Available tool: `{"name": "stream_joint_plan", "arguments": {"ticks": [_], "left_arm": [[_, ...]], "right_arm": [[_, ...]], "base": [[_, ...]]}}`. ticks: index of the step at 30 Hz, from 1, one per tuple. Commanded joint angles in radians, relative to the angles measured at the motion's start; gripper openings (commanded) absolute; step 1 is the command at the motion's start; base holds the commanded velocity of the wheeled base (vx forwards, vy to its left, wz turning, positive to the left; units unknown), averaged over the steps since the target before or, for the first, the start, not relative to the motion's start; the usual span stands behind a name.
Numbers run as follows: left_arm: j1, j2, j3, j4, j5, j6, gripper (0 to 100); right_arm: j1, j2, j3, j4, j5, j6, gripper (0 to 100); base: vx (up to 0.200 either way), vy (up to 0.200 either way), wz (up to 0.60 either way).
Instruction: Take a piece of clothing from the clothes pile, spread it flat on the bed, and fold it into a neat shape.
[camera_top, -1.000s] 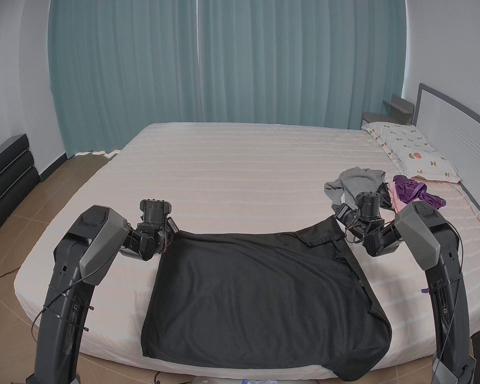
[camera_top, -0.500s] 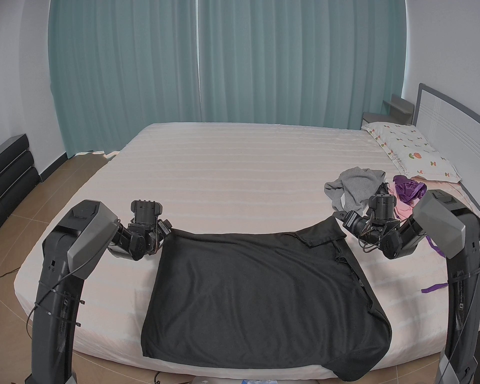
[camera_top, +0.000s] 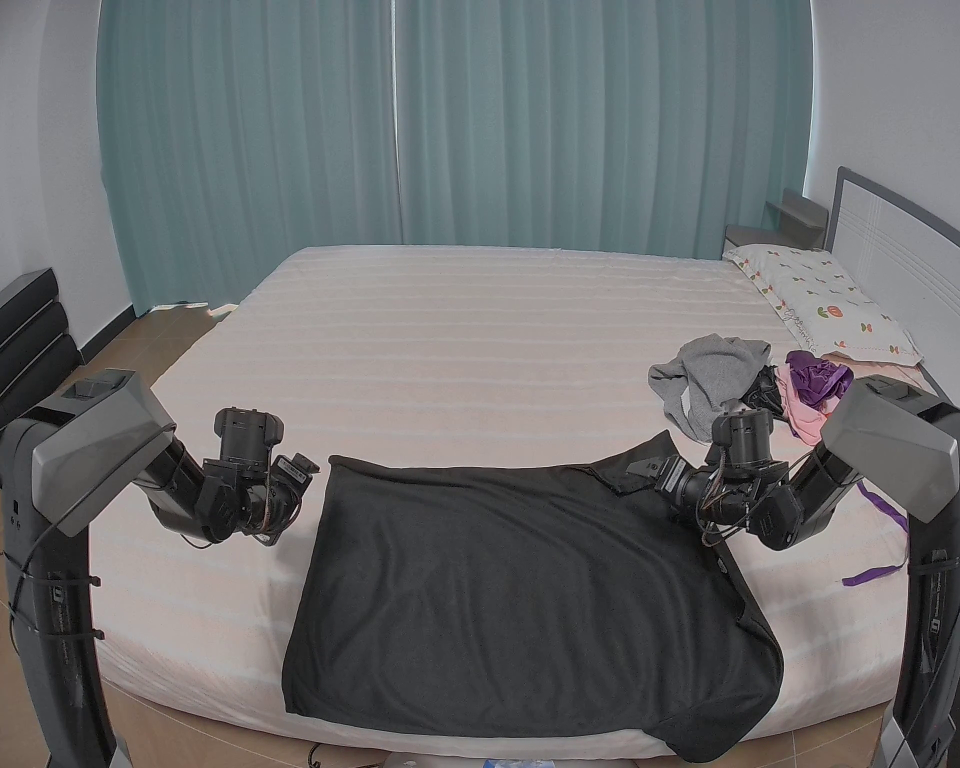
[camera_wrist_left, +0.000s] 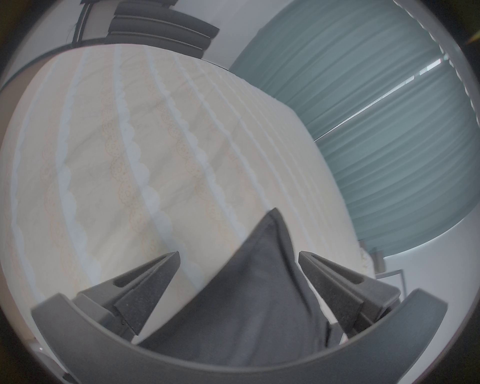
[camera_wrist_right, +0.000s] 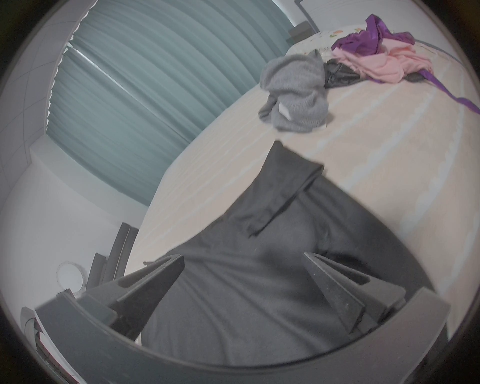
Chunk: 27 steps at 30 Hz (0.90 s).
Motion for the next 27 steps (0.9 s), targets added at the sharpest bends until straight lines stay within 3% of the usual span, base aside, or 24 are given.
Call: {"name": "stream_joint_plan", "arguments": {"ticks": [1,7,14,18,27], "left_arm": [[-0.008,-0.084,0.099,-0.062,-0.020,-0.029,100],[-0.019,-0.074,0.106,-0.062,-0.023,-0.032,100],[-0.019,-0.074,0.108,-0.062,-0.021,-0.034,100],[-0.019,-0.073,0.114,-0.065,-0.021,-0.032,100],[-0.019,-0.064,0.114,-0.065,-0.021,-0.032,100]], "right_arm": [[0.066,0.030,0.028,0.004,-0.005,0.012,100],[0.032,0.074,-0.012,0.060,-0.015,-0.001,100],[-0.025,0.120,-0.083,0.063,-0.078,-0.014,100],[-0.107,0.117,-0.106,0.061,-0.125,-0.041,100],[-0.247,0.079,-0.060,-0.023,-0.111,-0.057,100]], "base": [[0.000,0.000,0.00],[0.000,0.000,0.00],[0.000,0.000,0.00],[0.000,0.000,0.00],[0.000,0.000,0.00]]}}
